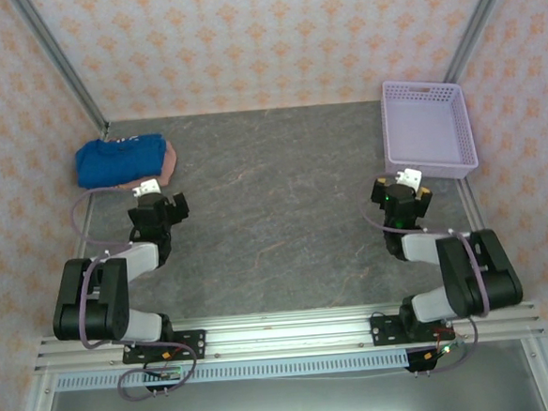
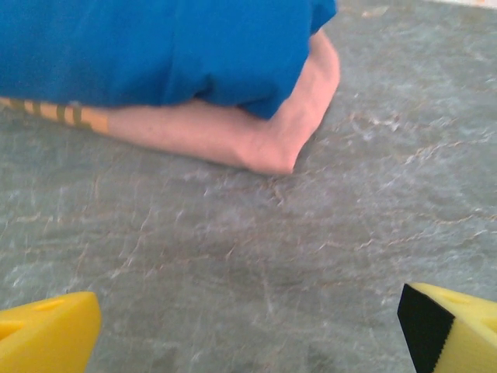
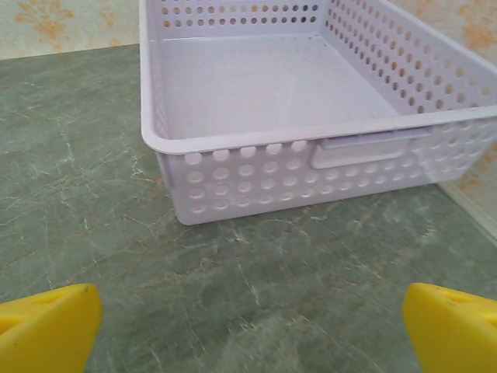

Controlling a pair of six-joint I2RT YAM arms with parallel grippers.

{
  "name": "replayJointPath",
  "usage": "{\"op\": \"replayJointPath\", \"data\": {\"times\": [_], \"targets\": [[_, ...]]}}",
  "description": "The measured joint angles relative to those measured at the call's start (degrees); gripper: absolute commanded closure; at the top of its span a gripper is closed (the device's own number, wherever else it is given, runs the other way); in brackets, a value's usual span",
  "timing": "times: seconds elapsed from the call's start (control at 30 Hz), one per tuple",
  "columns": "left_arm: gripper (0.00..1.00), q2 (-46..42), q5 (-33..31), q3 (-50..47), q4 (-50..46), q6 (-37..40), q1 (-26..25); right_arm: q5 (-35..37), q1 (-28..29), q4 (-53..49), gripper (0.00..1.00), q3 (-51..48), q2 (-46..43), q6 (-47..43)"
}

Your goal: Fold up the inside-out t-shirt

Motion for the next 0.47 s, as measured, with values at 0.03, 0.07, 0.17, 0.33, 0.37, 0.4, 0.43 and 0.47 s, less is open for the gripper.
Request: {"op": "replayJointPath", "data": {"times": [0.03, 0.07, 0.17, 0.33, 0.37, 0.4, 0.43, 0.47], "targets": [[0.00, 0.3, 0.0, 0.0, 1.4, 0.6, -0.5, -0.8, -0.2, 2.1, 0.01, 0.1, 2.6, -0.2], [0.00, 1.4, 0.0, -0.2, 4.2, 1.3, -1.2, -1.7, -0.5, 2.3, 0.01, 0.5, 4.6, -0.2], [0.00, 4.1, 0.0, -0.6, 7.5, 3.1, -2.8, -3.3, -1.6, 1.8, 0.01, 0.8, 5.7, 0.1], [0.00, 4.8, 0.0, -1.1, 9.2, 4.4, -3.4, -4.3, -2.3, 2.4, 0.01, 1.9, 5.6, 0.5], [0.00, 4.8, -0.1, -1.1, 9.5, 4.6, -3.4, -4.4, -2.3, 2.5, 0.01, 1.9, 5.6, 0.5], [0.00, 4.8, -0.1, -1.1, 9.7, 4.7, -3.4, -4.6, -2.3, 2.5, 0.01, 1.9, 5.6, 0.5], [0.00, 4.8, -0.1, -1.1, 9.9, 4.8, -3.4, -4.7, -2.3, 2.5, 0.01, 1.9, 5.6, 0.5], [0.00, 4.8, -0.1, -1.1, 9.9, 4.9, -3.4, -4.7, -2.3, 2.5, 0.01, 1.9, 5.6, 0.5]]}}
